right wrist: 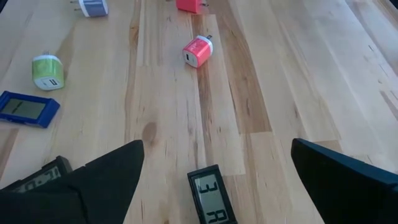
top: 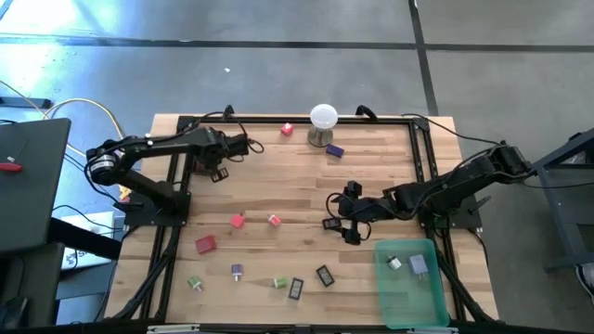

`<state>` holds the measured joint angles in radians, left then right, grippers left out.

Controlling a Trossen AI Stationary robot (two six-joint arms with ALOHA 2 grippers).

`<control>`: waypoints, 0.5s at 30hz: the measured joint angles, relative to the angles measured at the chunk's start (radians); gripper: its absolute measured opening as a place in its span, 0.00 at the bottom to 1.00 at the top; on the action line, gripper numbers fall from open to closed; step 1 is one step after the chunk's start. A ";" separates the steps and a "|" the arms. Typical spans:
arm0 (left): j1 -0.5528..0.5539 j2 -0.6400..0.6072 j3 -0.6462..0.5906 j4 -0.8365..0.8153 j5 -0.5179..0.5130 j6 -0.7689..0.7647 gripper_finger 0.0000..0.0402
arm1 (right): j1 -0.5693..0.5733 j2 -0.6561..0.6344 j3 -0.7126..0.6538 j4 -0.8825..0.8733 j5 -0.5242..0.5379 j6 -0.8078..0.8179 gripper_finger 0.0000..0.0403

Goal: Pick & Place Office items
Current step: Put the blue digital clock into the black bin

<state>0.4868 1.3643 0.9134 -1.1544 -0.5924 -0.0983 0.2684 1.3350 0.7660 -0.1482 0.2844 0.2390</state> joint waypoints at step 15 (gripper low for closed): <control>0.098 0.000 0.000 0.045 -0.028 -0.041 0.17 | 0.000 0.000 0.000 0.000 0.000 0.000 0.98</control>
<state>0.5849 1.3643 0.9131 -1.1095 -0.6205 -0.1394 0.2684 1.3354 0.7662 -0.1478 0.2844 0.2390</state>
